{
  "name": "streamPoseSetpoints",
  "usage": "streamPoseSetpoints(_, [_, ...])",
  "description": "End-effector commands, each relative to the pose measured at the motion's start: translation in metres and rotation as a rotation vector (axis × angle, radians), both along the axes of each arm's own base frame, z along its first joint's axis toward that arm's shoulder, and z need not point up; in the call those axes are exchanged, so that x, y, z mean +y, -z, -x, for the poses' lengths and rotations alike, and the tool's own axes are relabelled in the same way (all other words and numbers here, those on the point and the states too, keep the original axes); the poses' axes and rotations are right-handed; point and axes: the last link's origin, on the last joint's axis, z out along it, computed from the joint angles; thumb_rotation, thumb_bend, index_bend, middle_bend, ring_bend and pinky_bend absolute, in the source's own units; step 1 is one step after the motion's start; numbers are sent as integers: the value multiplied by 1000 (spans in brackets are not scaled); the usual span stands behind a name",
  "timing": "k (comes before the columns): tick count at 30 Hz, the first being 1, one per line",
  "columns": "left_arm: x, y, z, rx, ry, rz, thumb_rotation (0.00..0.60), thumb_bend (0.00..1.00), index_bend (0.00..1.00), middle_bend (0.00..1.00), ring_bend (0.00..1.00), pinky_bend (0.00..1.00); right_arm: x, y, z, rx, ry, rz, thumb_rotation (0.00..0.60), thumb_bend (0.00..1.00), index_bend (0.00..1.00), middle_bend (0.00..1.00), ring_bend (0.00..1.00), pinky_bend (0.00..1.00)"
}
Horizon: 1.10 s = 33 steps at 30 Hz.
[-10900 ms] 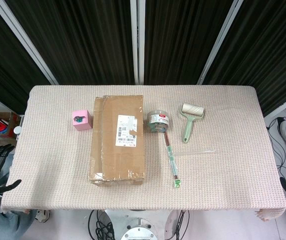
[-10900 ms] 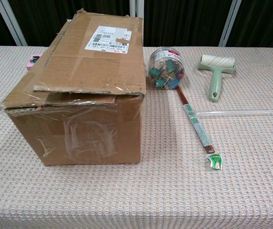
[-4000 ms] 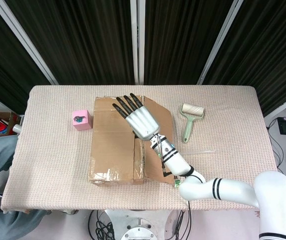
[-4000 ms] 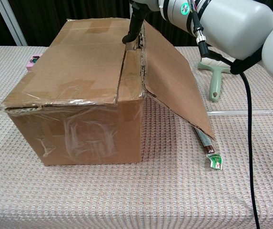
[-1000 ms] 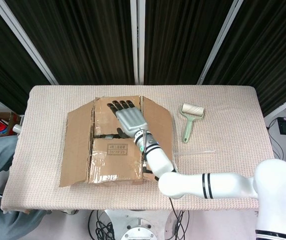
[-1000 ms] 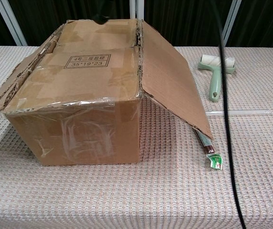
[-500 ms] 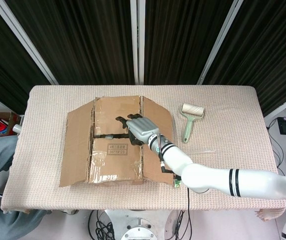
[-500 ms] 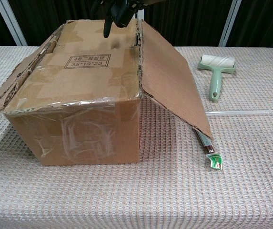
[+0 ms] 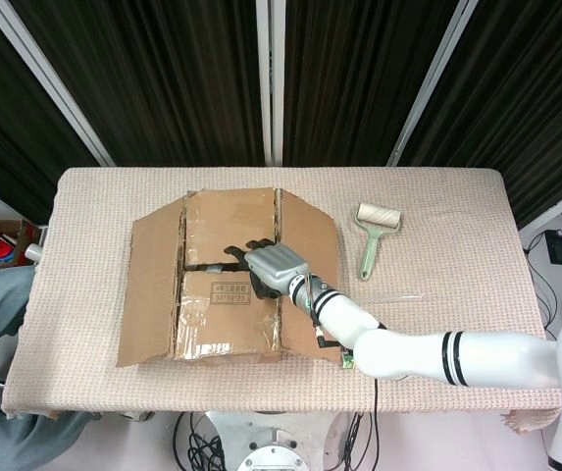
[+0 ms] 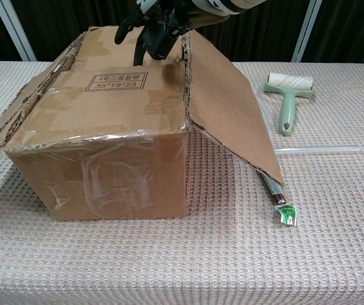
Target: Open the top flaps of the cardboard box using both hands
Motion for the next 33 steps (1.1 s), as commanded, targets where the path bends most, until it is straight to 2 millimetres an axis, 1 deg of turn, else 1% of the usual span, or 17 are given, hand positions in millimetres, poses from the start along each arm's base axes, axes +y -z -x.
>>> streamPoseSetpoints(1, [0, 1, 1, 0, -1, 2, 600, 6, 31, 54, 94, 212, 5, -3, -3, -14, -15, -13, 600, 914, 0, 290, 0, 0])
streamPoseSetpoints(5, [0, 1, 0, 1, 3, 1, 600, 6, 31, 54, 94, 213, 9, -12, -8, -60, -25, -10, 600, 922, 0, 340, 0, 0])
streamPoseSetpoints(11, [2, -1, -4, 9, 16, -3, 600, 6, 31, 54, 94, 213, 21, -40, -15, -149, -60, -5, 600, 929, 0, 366, 0, 0])
streamPoseSetpoints(15, [5, -2, -9, 11, 31, -8, 600, 6, 31, 54, 94, 213, 39, -63, -19, -217, -84, -43, 600, 929, 0, 367, 0, 0])
streamPoseSetpoints(19, [7, 0, -15, 13, 43, -4, 600, 6, 31, 54, 94, 214, 56, -81, -20, -257, -138, -47, 600, 929, 0, 368, 0, 0])
streamPoseSetpoints(21, [8, 1, -18, 17, 49, 1, 600, 5, 31, 54, 94, 214, 63, -86, -19, -263, -163, -48, 600, 929, 0, 367, 0, 0])
streamPoseSetpoints(27, [11, -1, -30, 27, 77, -6, 600, 6, 31, 54, 94, 214, 96, -106, -20, -344, -246, -56, 600, 929, 0, 356, 0, 0])
streamPoseSetpoints(30, [11, -2, -35, 33, 83, -4, 600, 6, 31, 54, 94, 214, 105, -115, -16, -347, -276, -59, 600, 929, 0, 355, 0, 0])
streamPoseSetpoints(33, [11, -2, -39, 34, 86, -2, 600, 5, 31, 54, 94, 214, 110, -117, -11, -346, -291, -99, 600, 929, 0, 355, 0, 0])
